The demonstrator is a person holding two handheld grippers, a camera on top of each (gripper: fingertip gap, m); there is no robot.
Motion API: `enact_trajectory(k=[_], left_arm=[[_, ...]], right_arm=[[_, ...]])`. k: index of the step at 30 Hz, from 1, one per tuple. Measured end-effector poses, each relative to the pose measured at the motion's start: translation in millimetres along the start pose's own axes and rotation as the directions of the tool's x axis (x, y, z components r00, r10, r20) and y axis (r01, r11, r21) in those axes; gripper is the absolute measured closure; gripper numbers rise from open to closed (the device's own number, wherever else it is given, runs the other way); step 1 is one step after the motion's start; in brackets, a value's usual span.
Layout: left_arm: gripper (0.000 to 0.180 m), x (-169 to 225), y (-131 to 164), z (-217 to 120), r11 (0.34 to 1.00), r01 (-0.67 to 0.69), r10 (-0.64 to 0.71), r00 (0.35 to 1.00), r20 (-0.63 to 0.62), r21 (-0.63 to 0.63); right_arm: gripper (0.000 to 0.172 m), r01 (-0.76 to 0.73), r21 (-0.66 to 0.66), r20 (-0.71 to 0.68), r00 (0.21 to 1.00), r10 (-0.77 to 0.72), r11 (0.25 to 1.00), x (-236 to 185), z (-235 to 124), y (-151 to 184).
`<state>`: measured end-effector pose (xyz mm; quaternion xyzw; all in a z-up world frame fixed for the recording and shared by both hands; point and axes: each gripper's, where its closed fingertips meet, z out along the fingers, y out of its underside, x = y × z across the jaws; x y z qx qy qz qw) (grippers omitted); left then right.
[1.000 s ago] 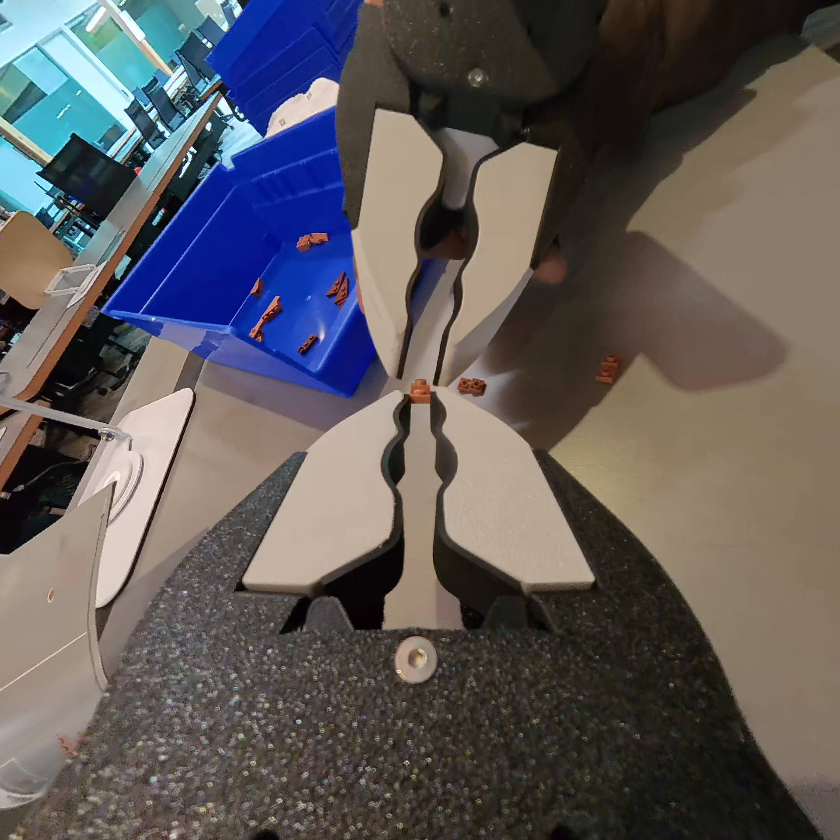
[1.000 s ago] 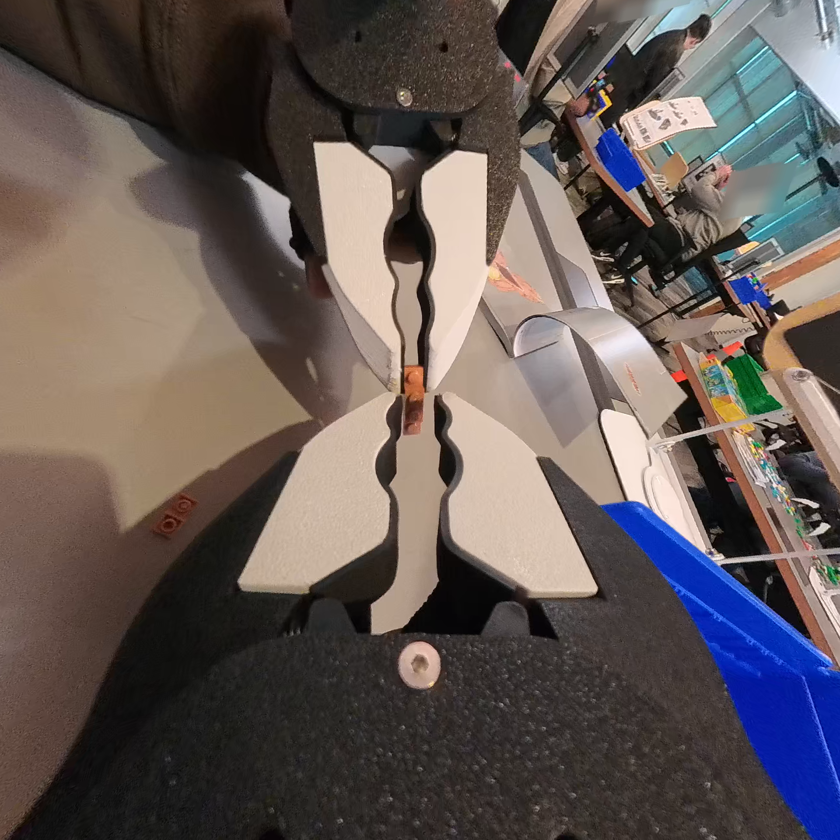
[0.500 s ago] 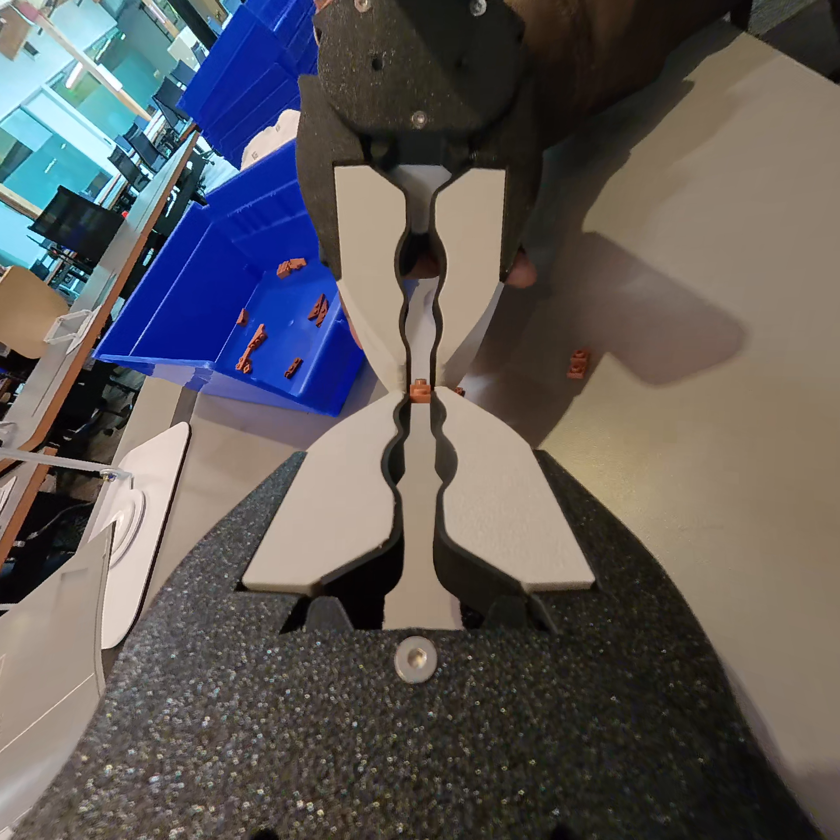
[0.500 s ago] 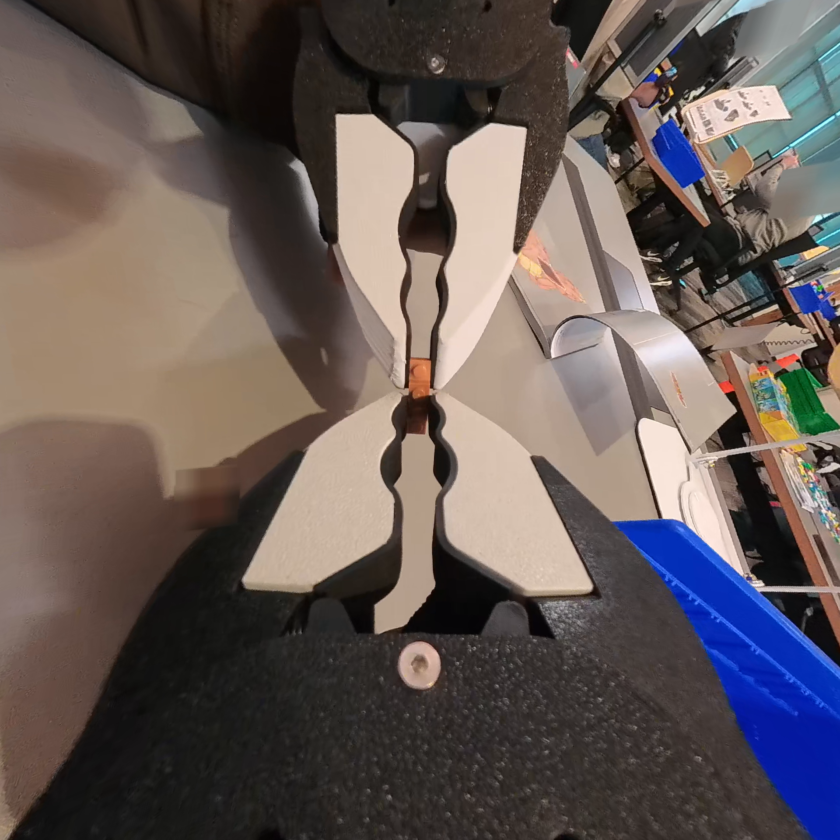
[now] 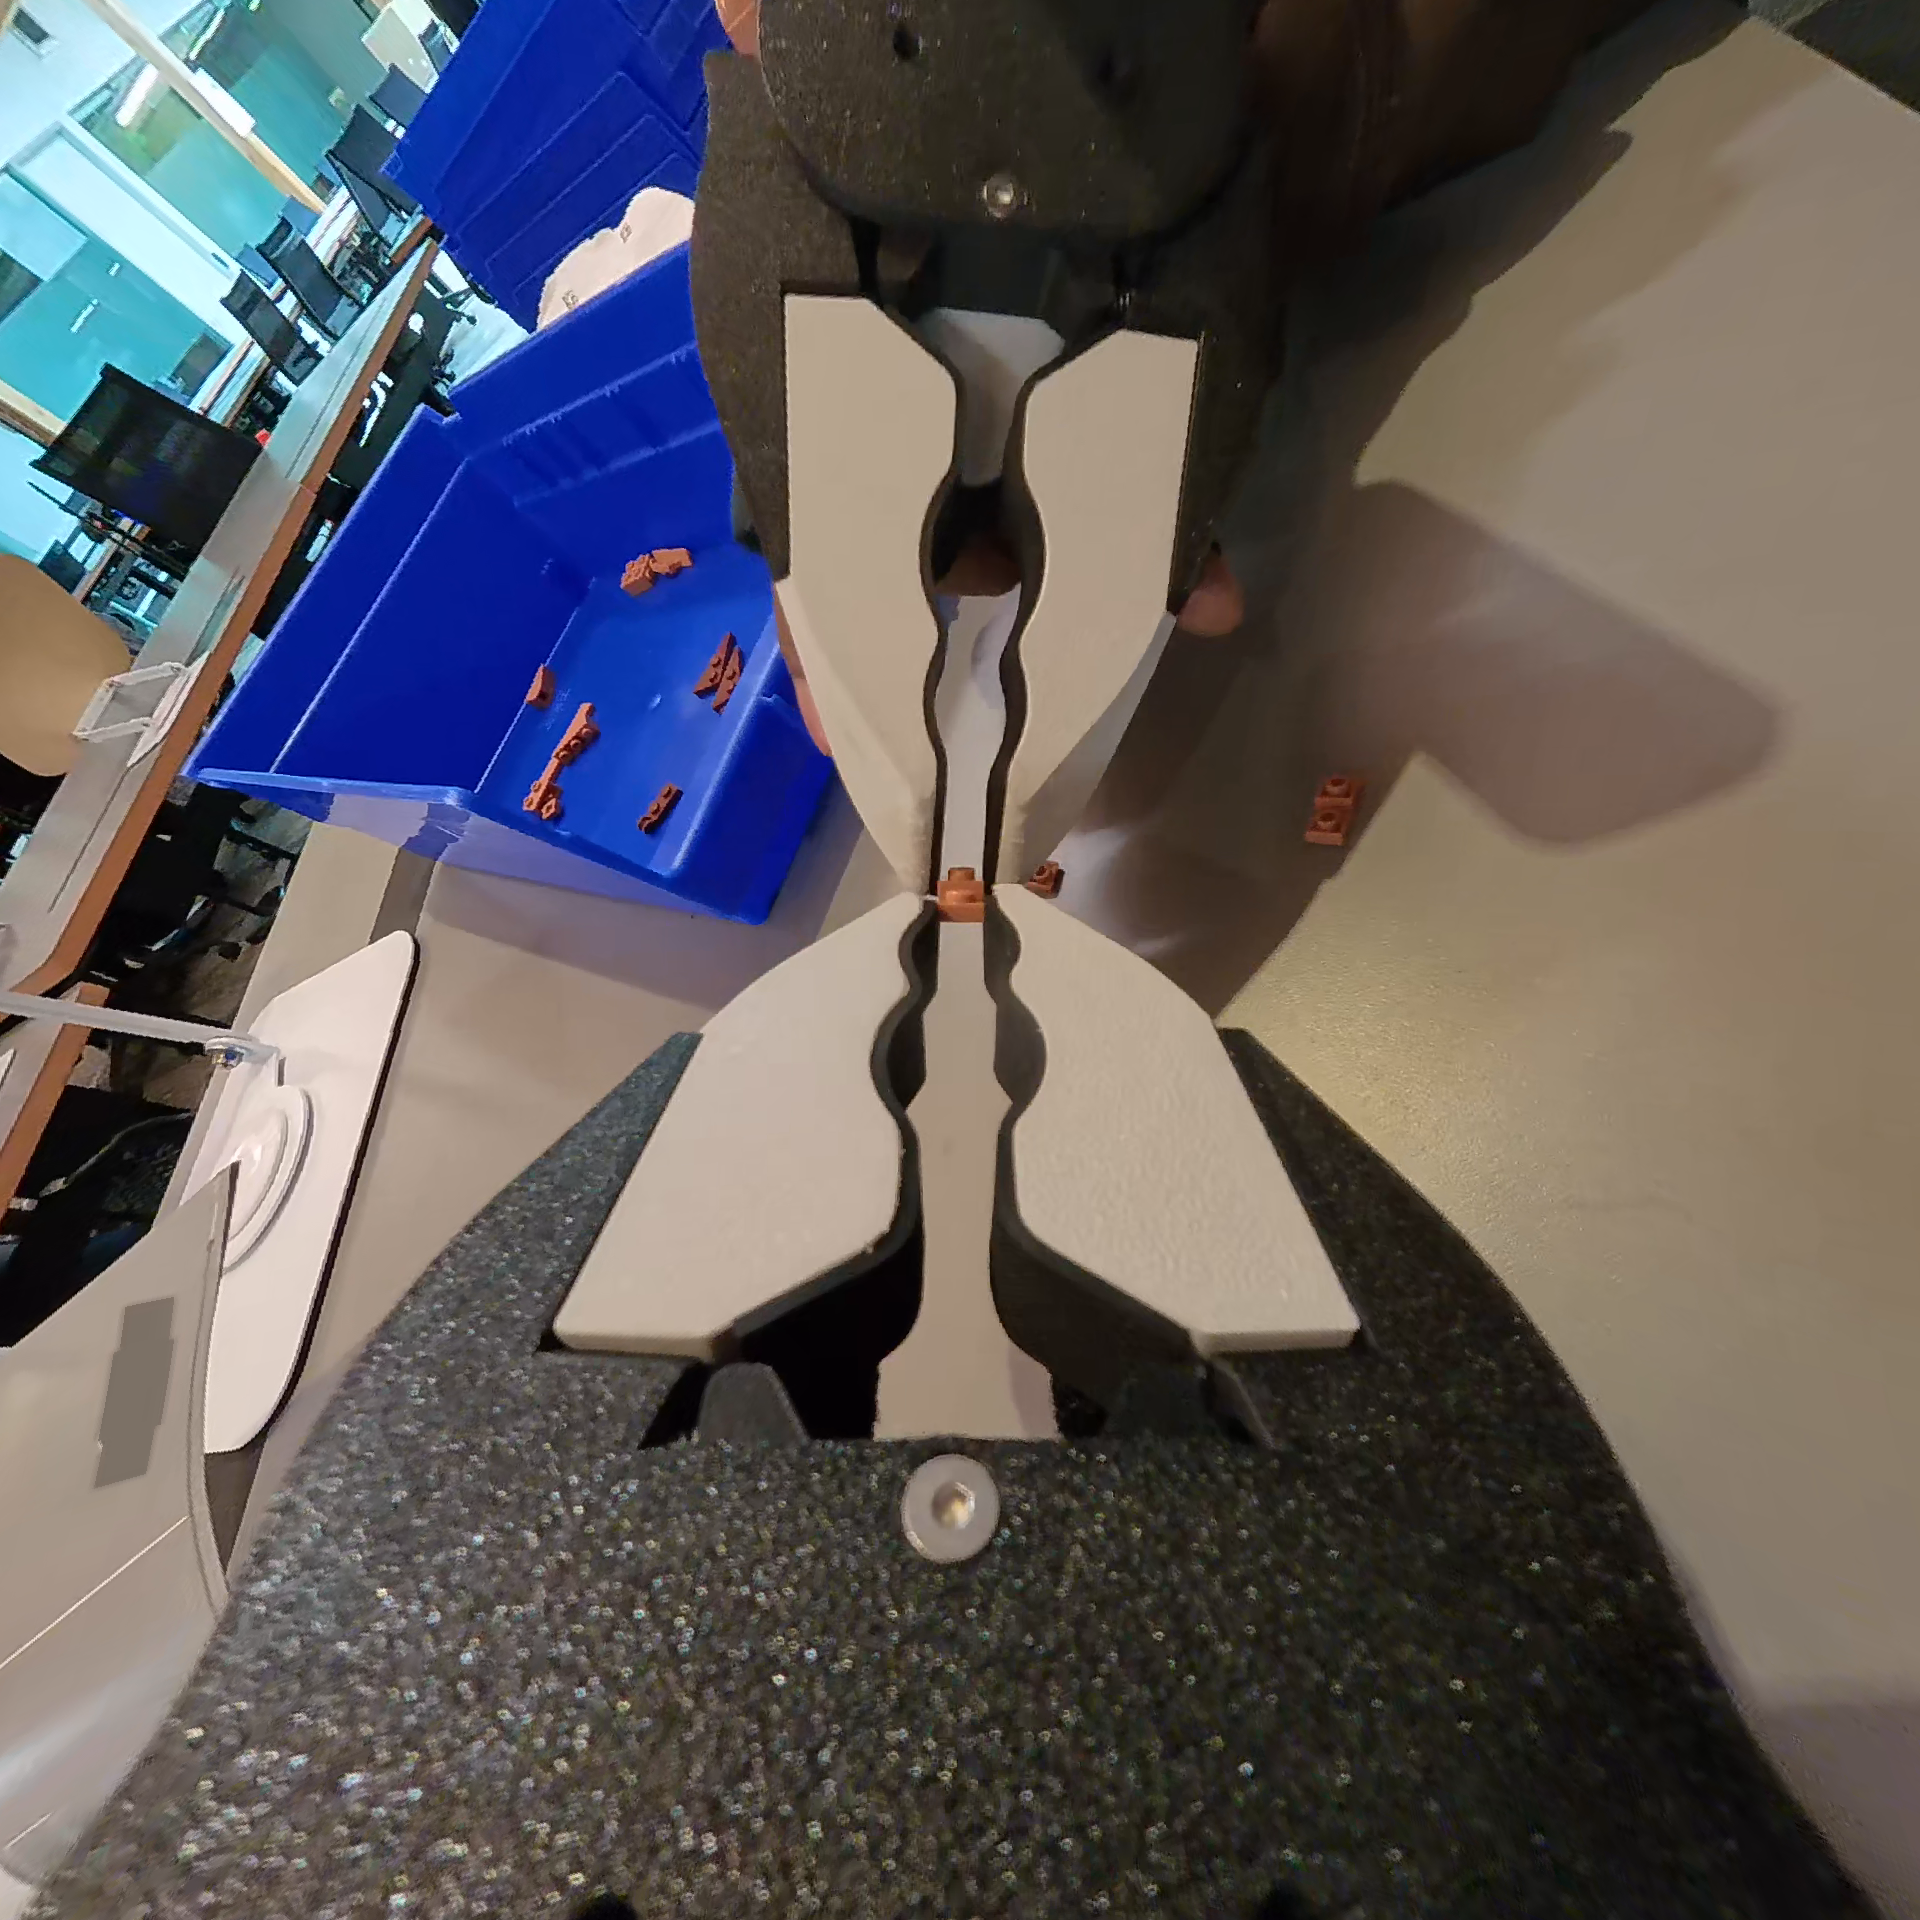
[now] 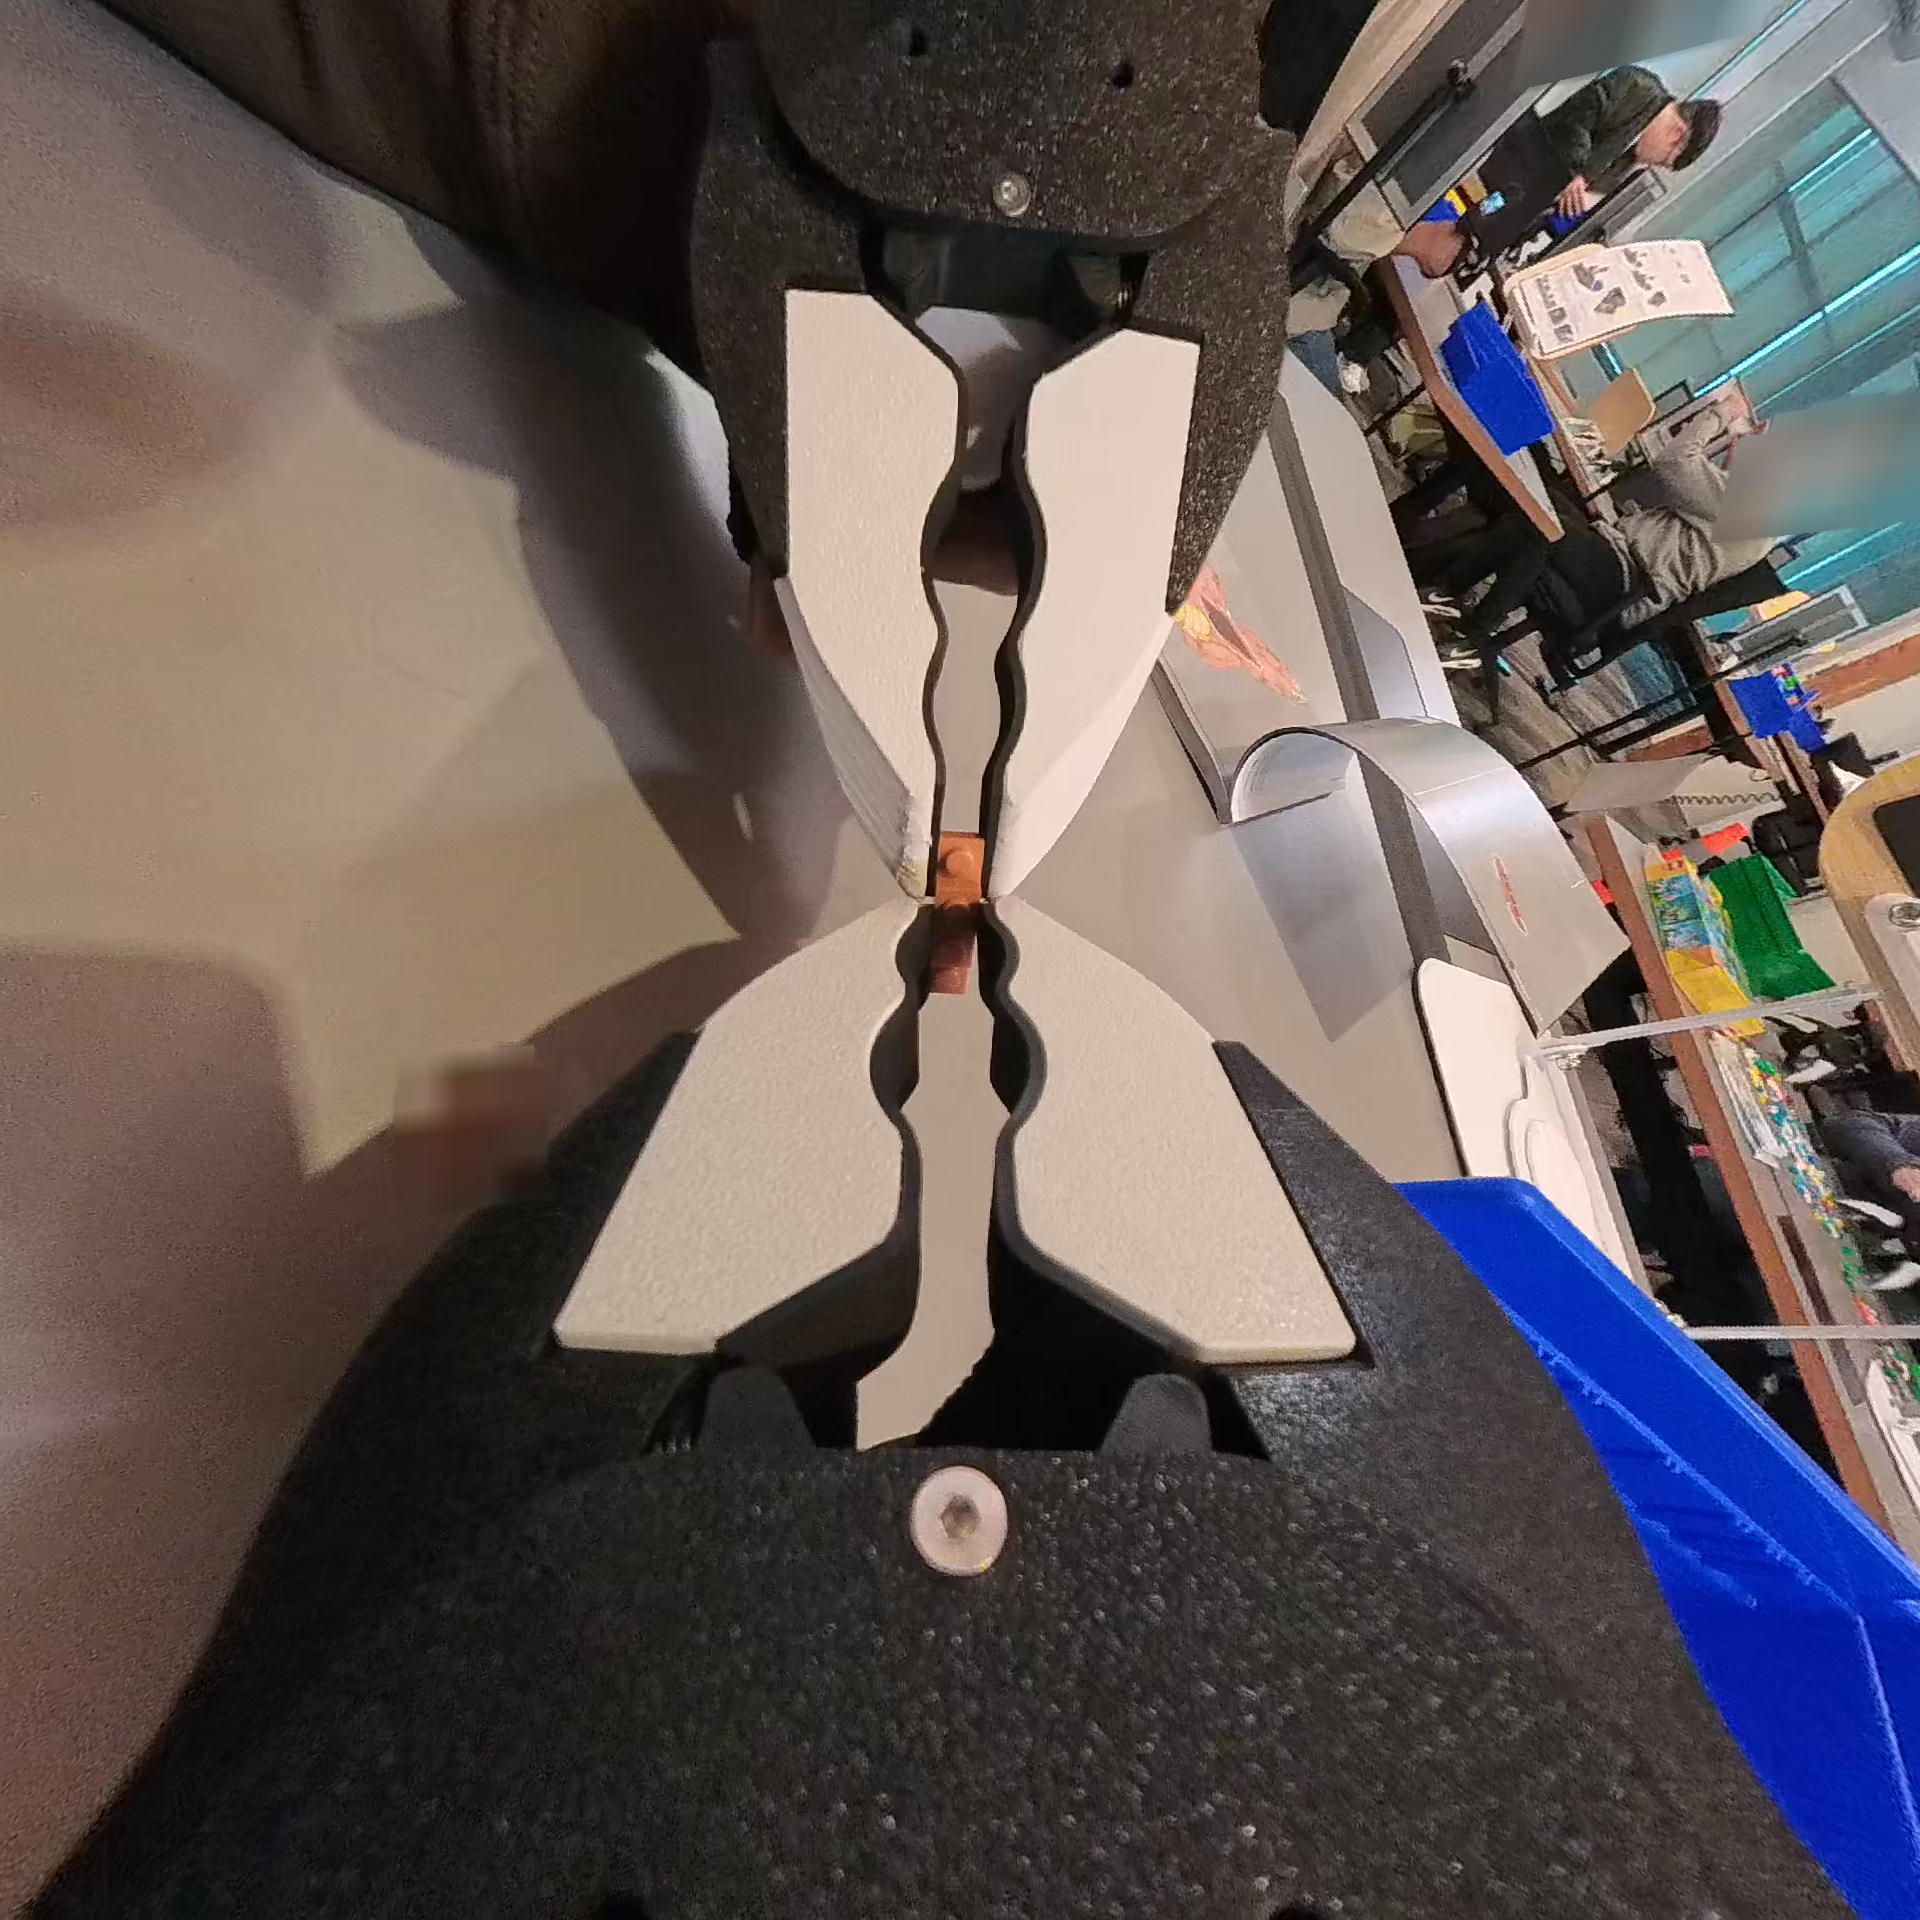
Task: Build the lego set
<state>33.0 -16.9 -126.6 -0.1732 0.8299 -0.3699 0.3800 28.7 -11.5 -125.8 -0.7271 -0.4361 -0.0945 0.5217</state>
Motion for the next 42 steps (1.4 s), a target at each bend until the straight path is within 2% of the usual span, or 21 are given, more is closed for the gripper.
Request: enact_trajectory(k=[8, 21, 34, 42], left_arm=[[0.172, -6, -9, -5, 0.991, 0.098, -0.097, 0.995, -0.009, 0.096], [0.172, -10, -19, -10, 0.946, 0.246, -0.235, 0.969, -0.079, 0.211], [0.172, -12, -25, -14, 0.934, 0.254, -0.241, 0.967, -0.082, 0.251], [0.172, -15, -26, -16, 0.954, 0.178, -0.180, 0.984, -0.015, 0.241]], right_arm=[[0.164, -0.154, 0.094, 0.016, 0.988, 0.153, 0.984, 8, -6, -8], [0.165, -0.361, 0.231, 0.101, 0.932, 0.347, 0.903, 12, -13, -17], [0.165, -0.604, 0.301, 0.253, 0.796, 0.549, 0.738, 16, -16, -24], [0.165, -0.756, 0.308, 0.368, 0.655, 0.660, 0.578, 20, -18, -25]])
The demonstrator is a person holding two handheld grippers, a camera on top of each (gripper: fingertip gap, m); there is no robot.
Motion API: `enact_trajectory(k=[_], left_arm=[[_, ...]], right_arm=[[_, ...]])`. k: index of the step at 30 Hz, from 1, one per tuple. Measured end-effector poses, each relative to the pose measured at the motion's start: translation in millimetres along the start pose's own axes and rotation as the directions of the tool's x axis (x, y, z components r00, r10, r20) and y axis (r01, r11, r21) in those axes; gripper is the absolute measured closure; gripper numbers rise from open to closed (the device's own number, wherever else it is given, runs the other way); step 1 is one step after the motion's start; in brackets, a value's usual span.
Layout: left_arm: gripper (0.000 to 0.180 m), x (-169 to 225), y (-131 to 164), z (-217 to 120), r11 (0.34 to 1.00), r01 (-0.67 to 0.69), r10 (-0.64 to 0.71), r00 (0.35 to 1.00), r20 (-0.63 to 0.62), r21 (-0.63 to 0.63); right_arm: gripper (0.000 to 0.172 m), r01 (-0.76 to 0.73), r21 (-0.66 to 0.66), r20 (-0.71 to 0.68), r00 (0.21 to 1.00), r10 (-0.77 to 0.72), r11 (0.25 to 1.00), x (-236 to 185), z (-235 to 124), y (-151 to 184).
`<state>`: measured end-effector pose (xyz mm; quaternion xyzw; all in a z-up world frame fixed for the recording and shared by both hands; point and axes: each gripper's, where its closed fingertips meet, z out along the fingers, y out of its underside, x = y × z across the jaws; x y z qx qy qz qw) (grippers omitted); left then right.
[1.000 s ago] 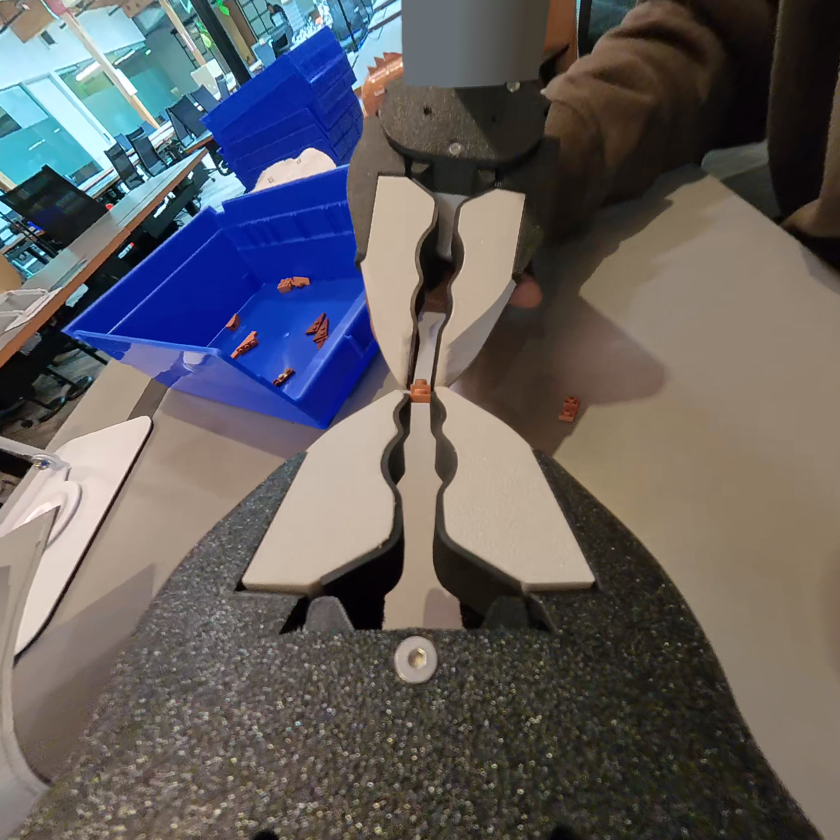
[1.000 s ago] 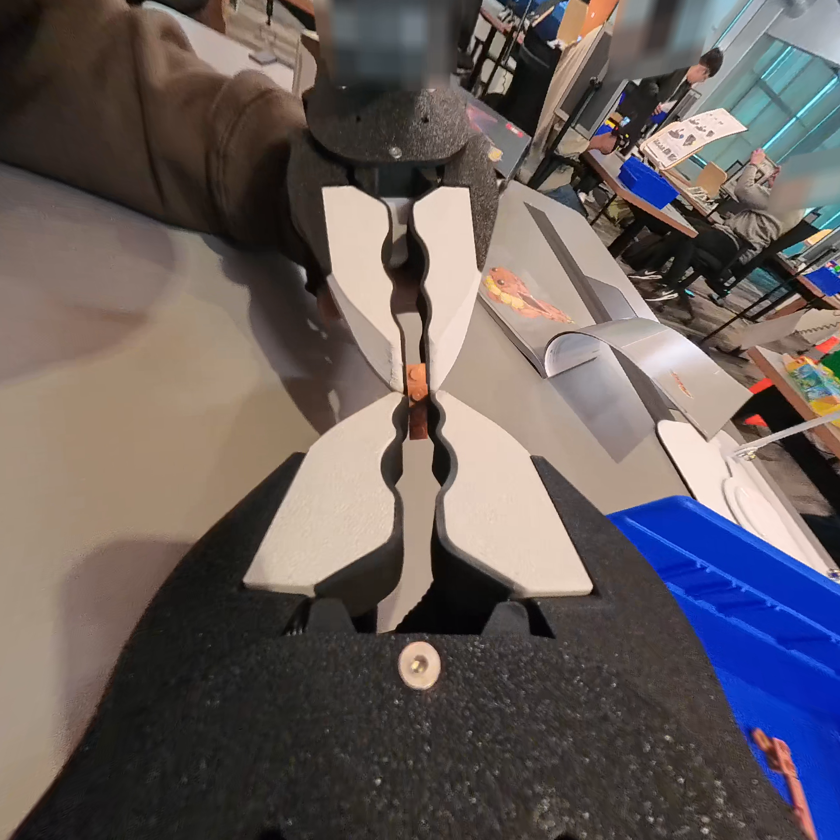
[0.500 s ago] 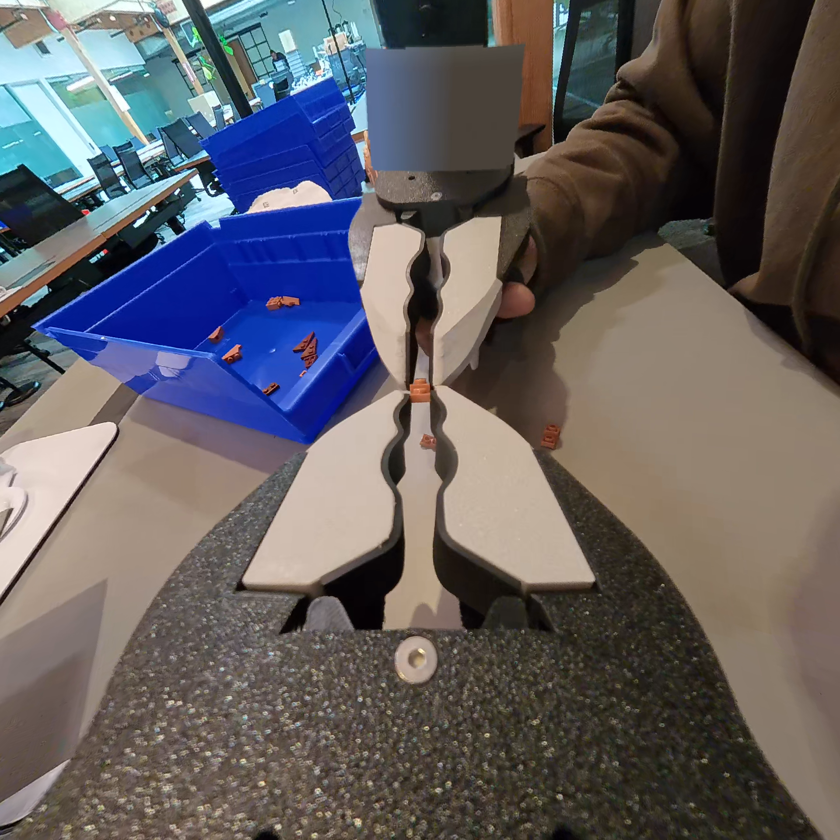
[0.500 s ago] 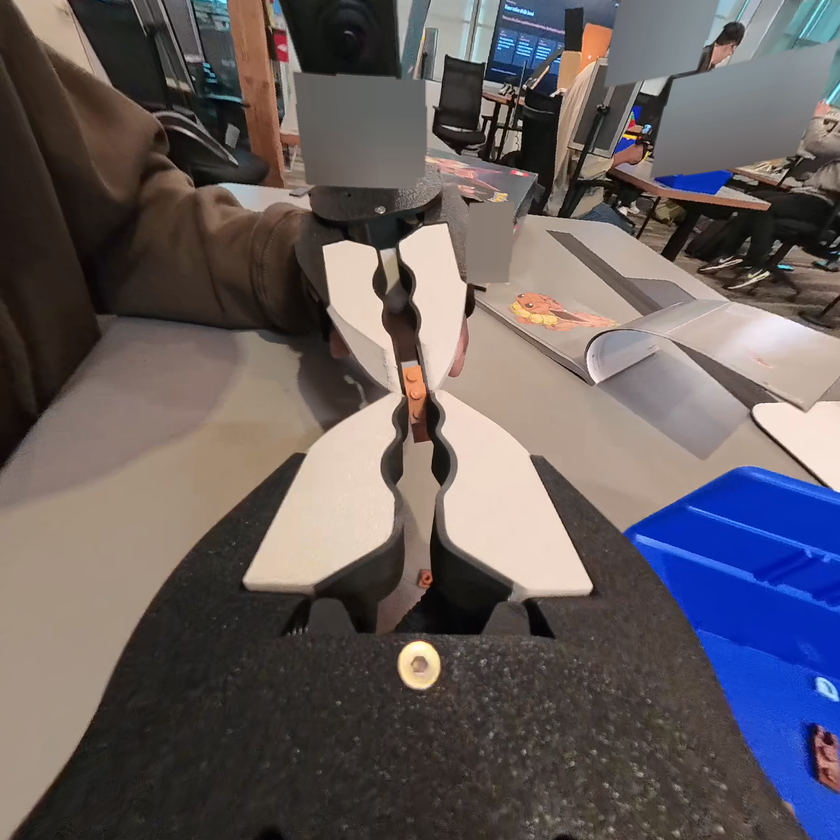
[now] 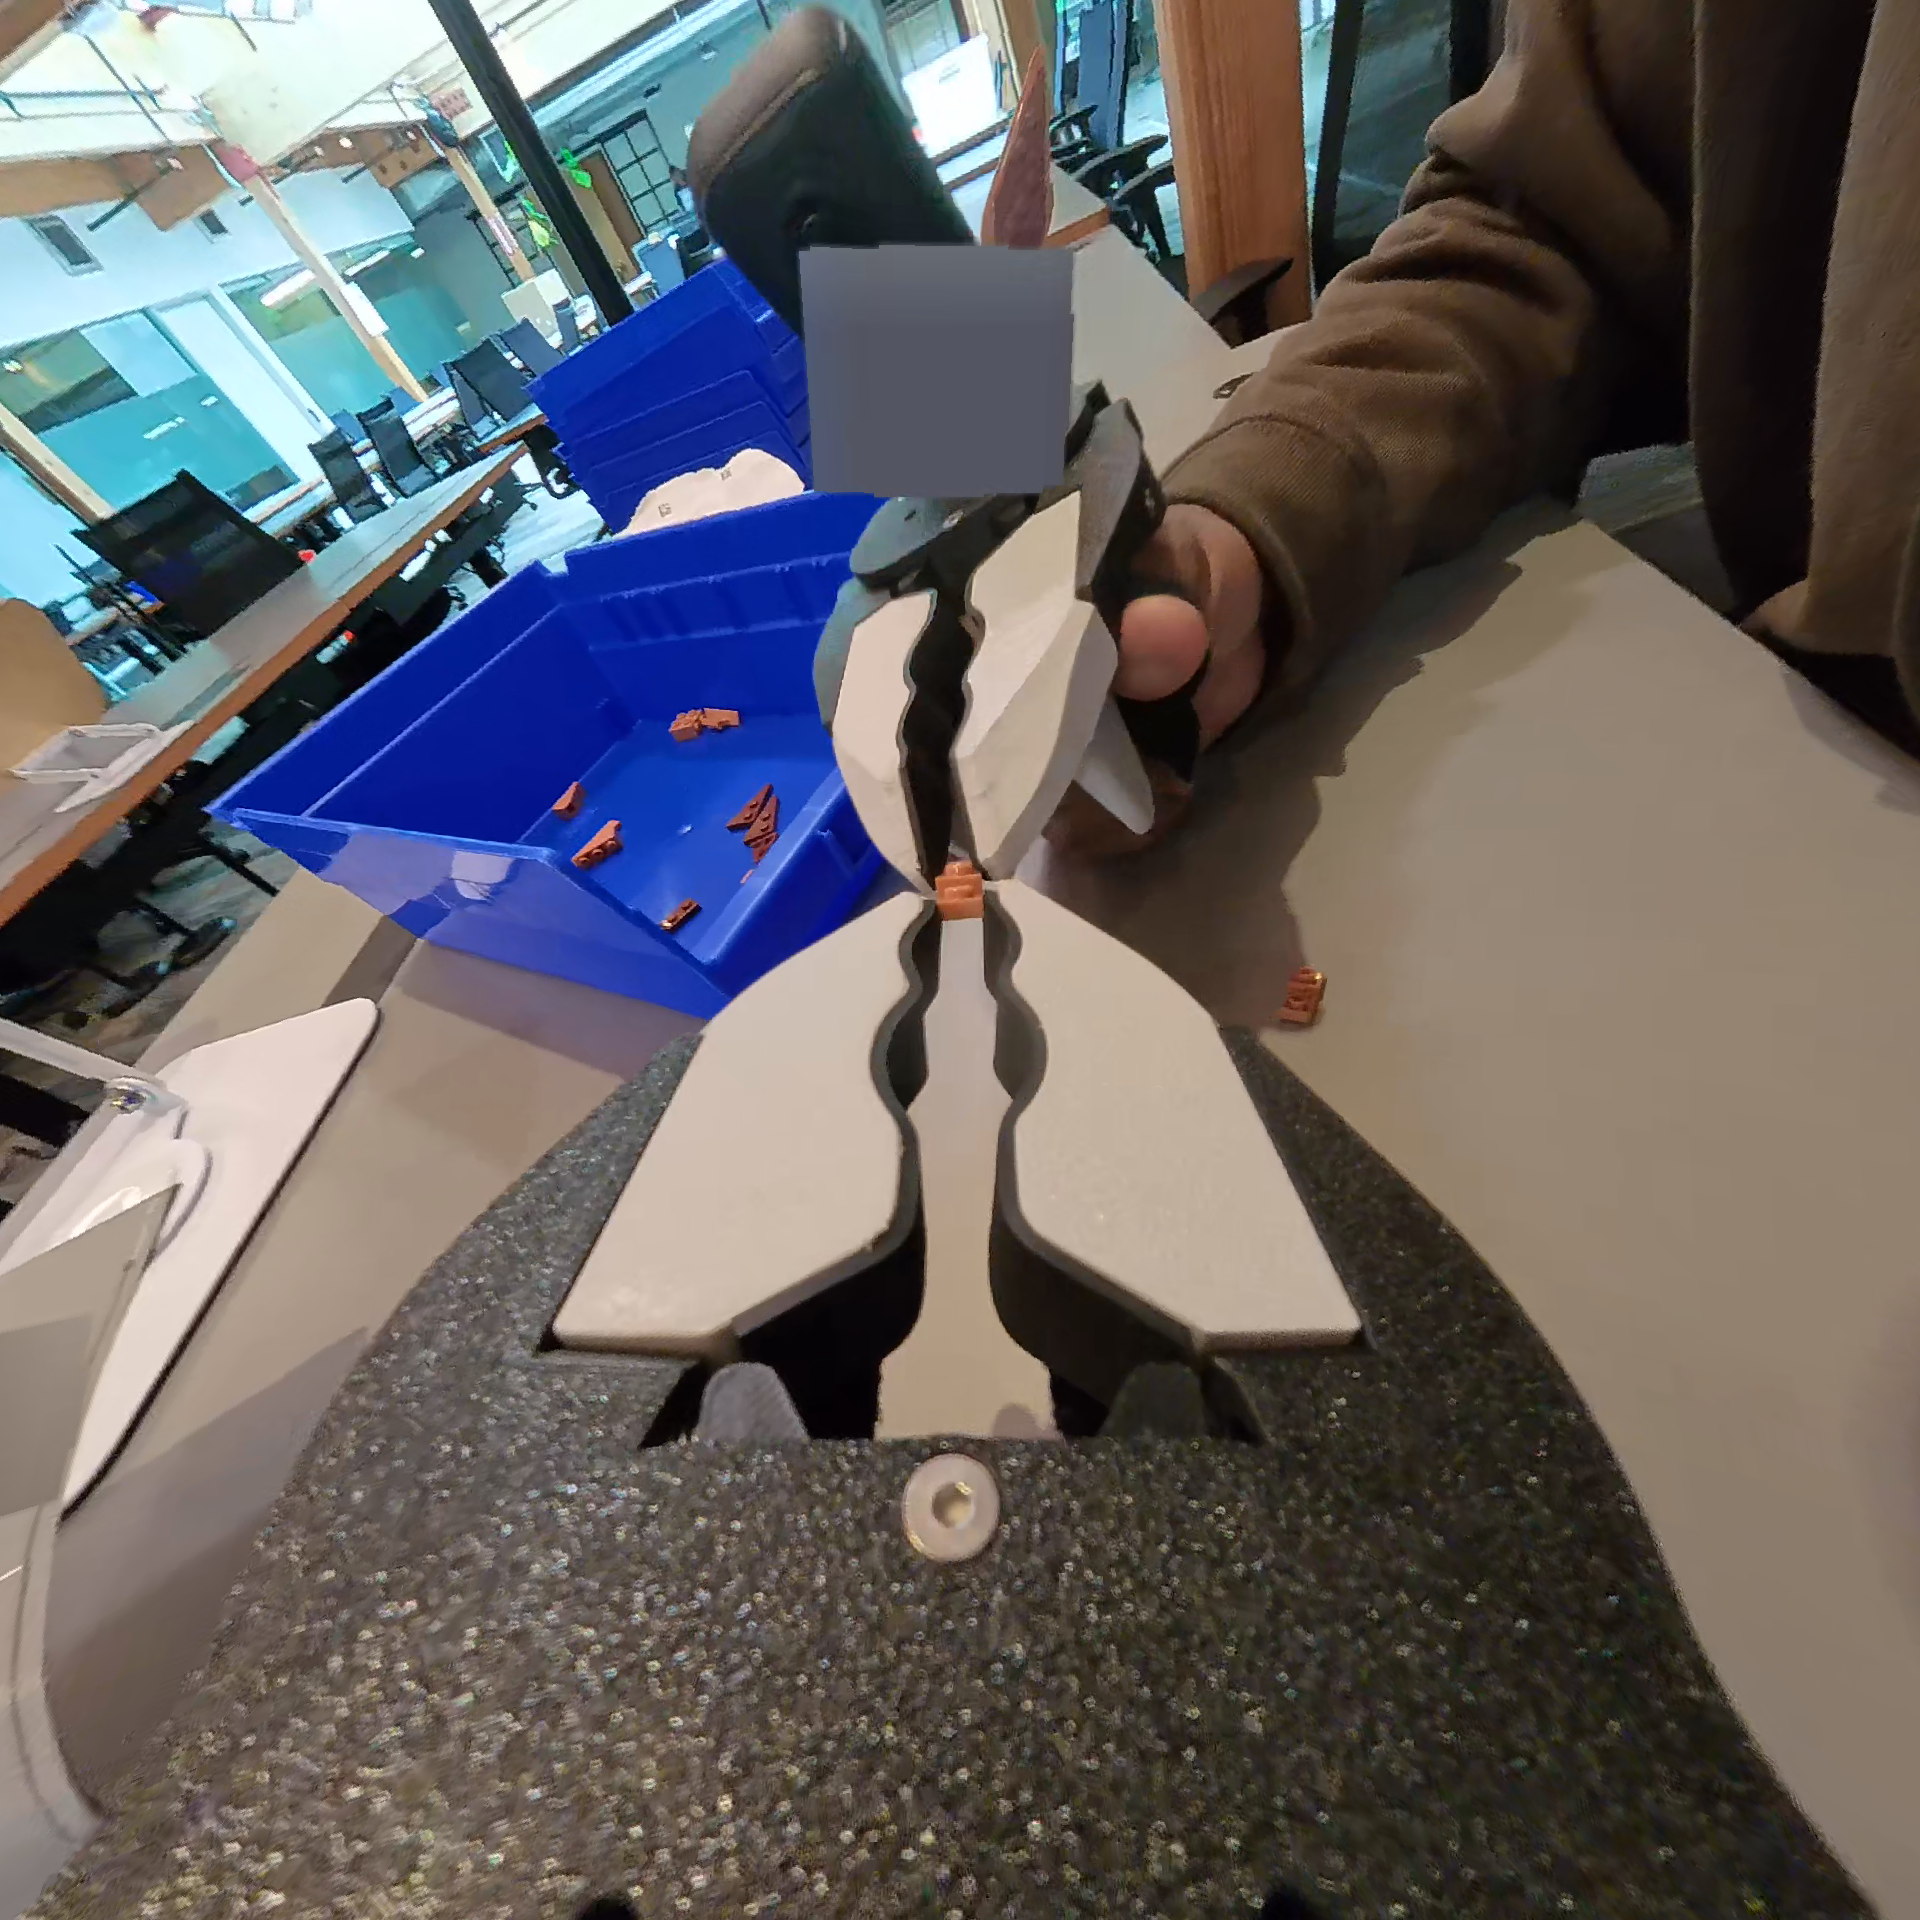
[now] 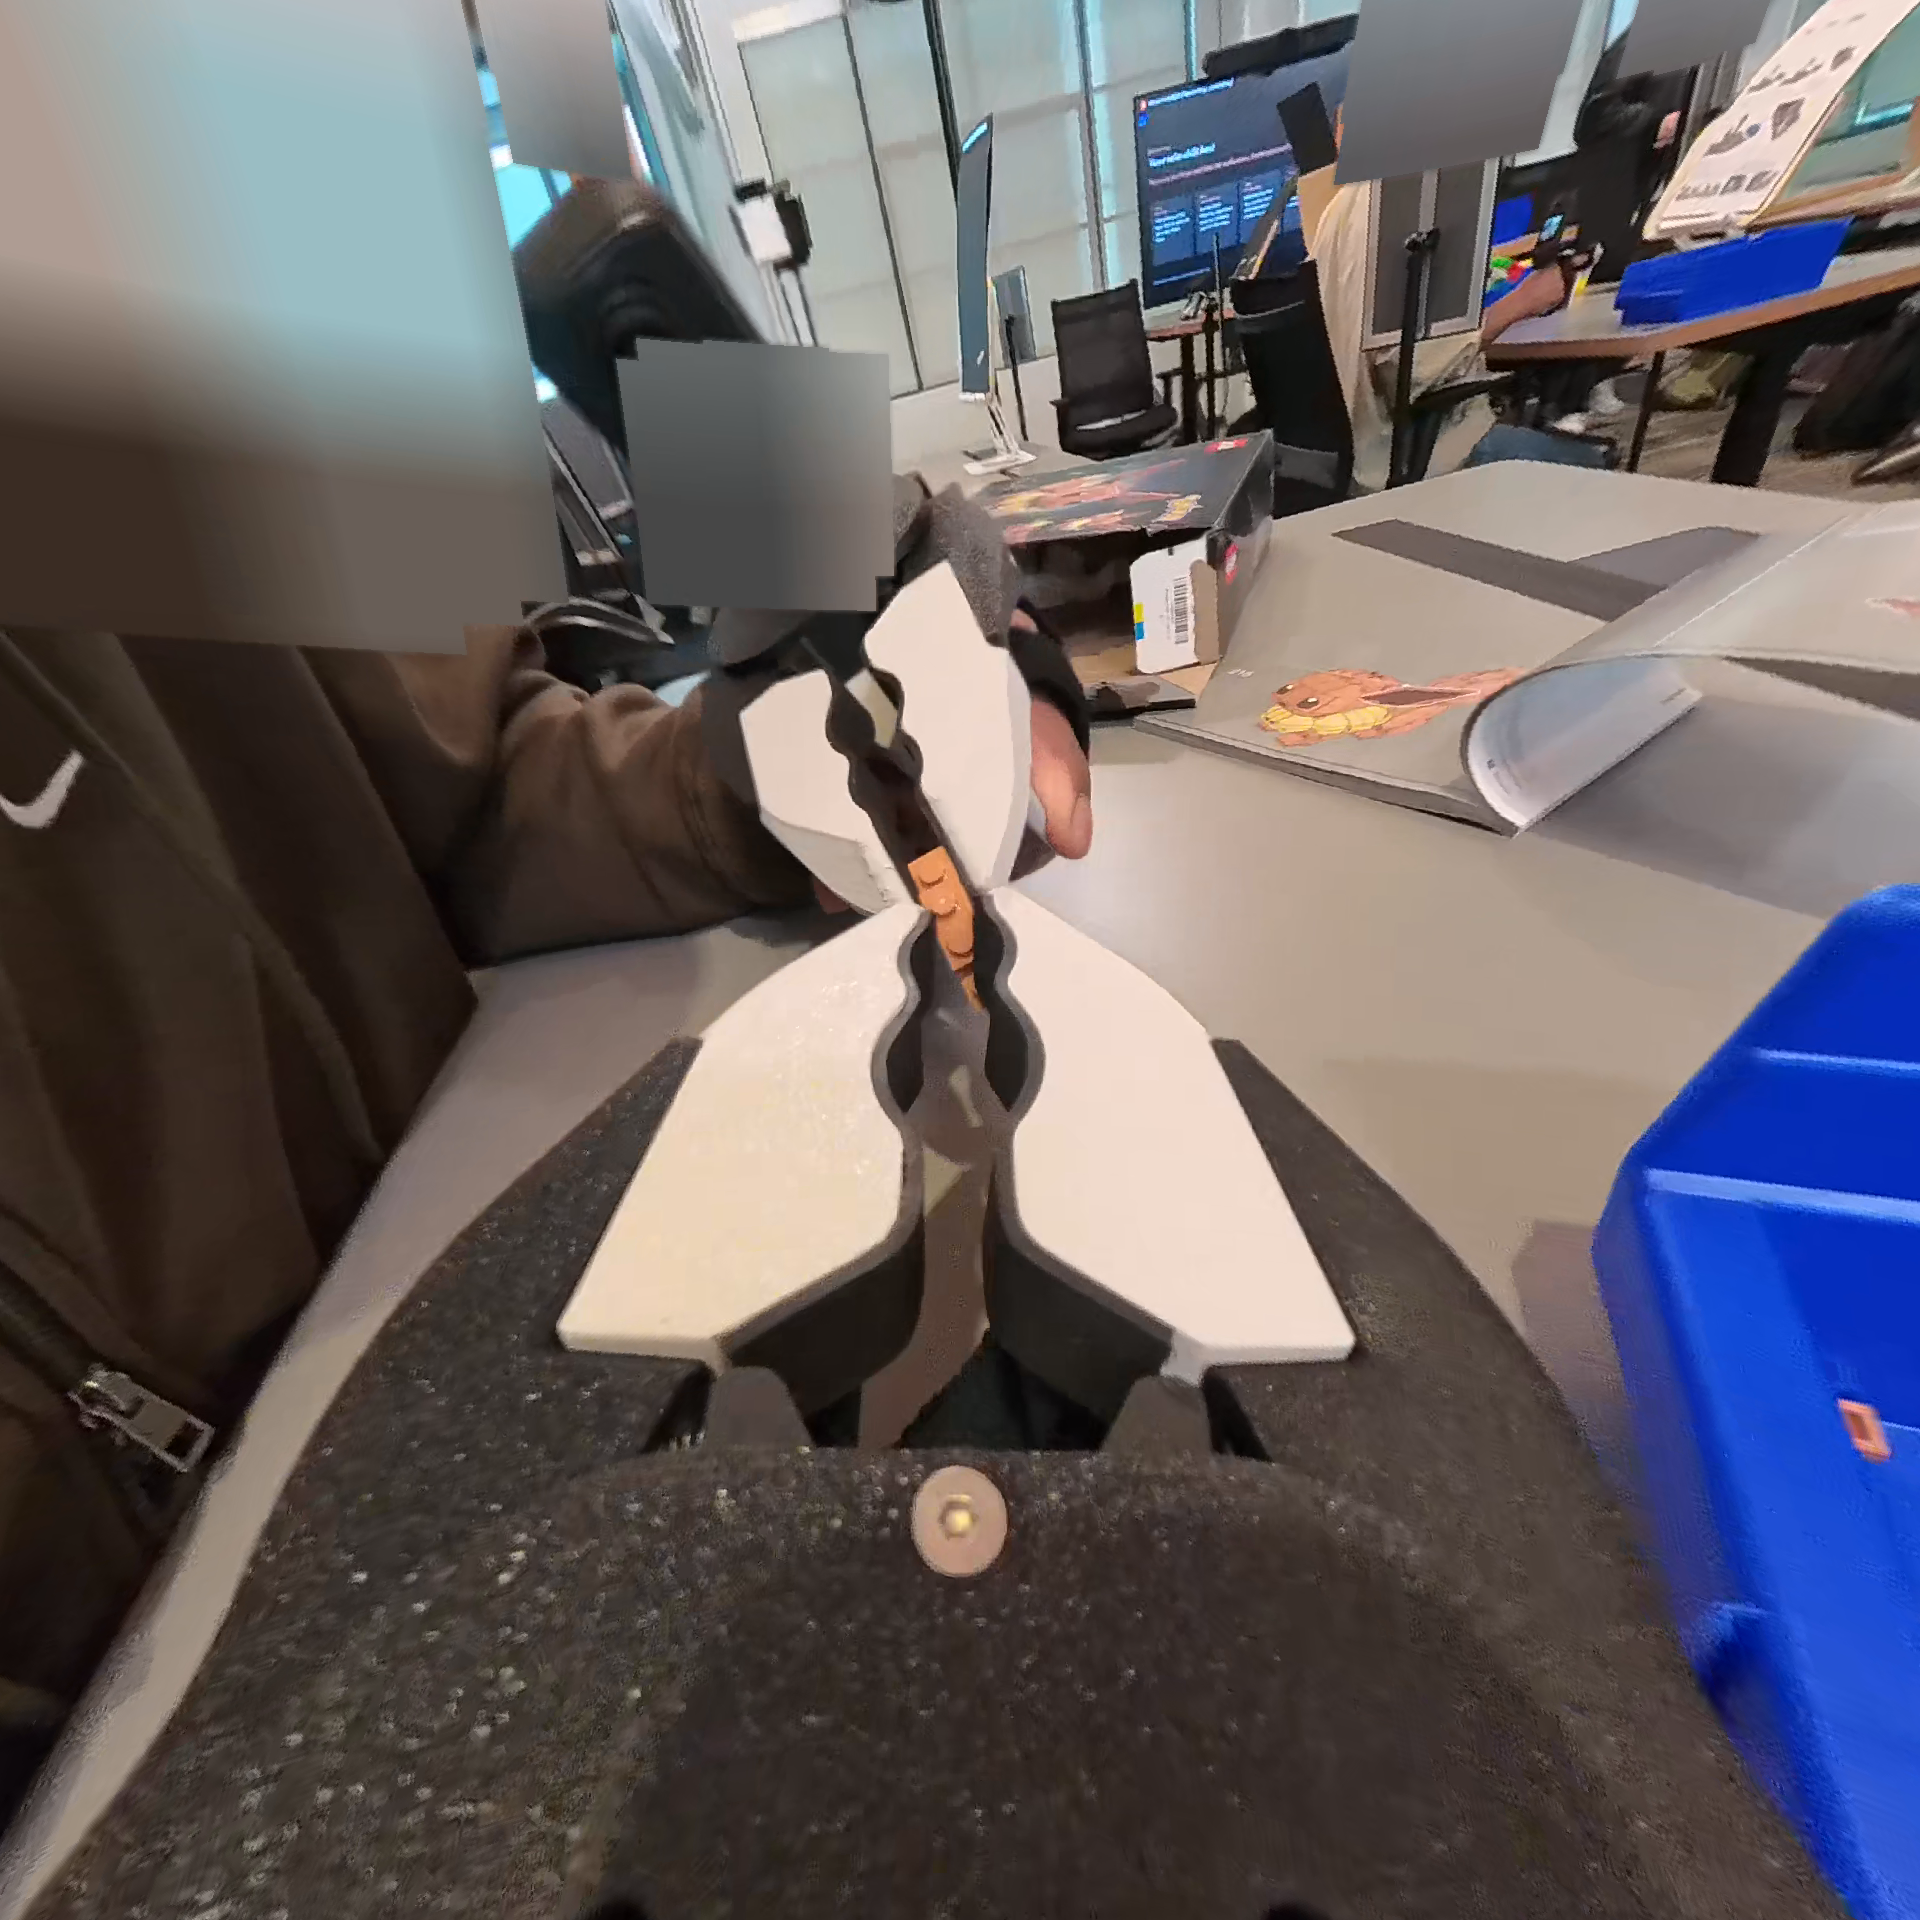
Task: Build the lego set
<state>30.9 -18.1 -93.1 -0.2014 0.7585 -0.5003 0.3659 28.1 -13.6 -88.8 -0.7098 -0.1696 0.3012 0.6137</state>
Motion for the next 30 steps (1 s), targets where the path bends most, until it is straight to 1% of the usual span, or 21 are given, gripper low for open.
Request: enact_trajectory(k=[2, 3, 5, 7, 9, 12, 15, 18, 26, 28, 30], left_arm=[[0.172, -1, 1, 0, 0.999, -0.036, 0.036, 0.999, 0.020, -0.014], [0.172, -1, 2, 0, 0.999, -0.037, 0.038, 0.999, 0.020, -0.025], [0.172, 1, 7, 2, 0.999, -0.019, 0.019, 1.000, 0.000, -0.042], [0.172, 3, 10, 3, 0.999, 0.002, -0.003, 1.000, -0.017, -0.054], [0.172, 3, 12, 4, 0.998, 0.016, -0.017, 1.000, -0.020, -0.066], [0.172, 3, 15, 4, 0.996, 0.020, -0.022, 0.999, -0.028, -0.084], [0.172, 6, 17, 7, 0.994, 0.001, -0.005, 0.999, -0.034, -0.110], [0.172, 10, 20, 10, 0.989, -0.036, 0.030, 0.999, -0.041, -0.145], [0.172, 20, 22, 14, 0.971, -0.119, 0.107, 0.992, -0.071, -0.205], [0.172, 21, 23, 15, 0.968, -0.128, 0.116, 0.991, -0.066, -0.214], [0.172, 20, 21, 15, 0.975, -0.106, 0.096, 0.993, -0.064, -0.193]], right_arm=[[0.166, -0.035, 0.012, 0.008, 0.999, 0.035, 0.999, 2, 0, 0], [0.166, 0.001, -0.002, -0.006, 1.000, -0.001, 1.000, 3, 0, 2], [0.166, 0.141, -0.071, -0.053, 0.988, -0.145, 0.987, 4, 0, 7], [0.166, 0.274, -0.144, -0.091, 0.953, -0.288, 0.951, 5, -1, 10], [0.170, 0.365, -0.191, -0.117, 0.913, -0.391, 0.911, 6, -4, 11], [0.169, 0.460, -0.265, -0.126, 0.855, -0.503, 0.848, 9, -7, 14], [0.162, 0.529, -0.331, -0.103, 0.803, -0.587, 0.782, 7, -7, 21], [0.161, 0.578, -0.376, -0.079, 0.759, -0.647, 0.724, 5, -5, 27], [0.163, 0.646, -0.450, -0.041, 0.674, -0.737, 0.616, 2, -4, 36], [0.164, 0.647, -0.449, -0.042, 0.674, -0.738, 0.616, 3, -5, 37], [0.164, 0.628, -0.413, -0.057, 0.705, -0.707, 0.660, 2, -6, 34]])
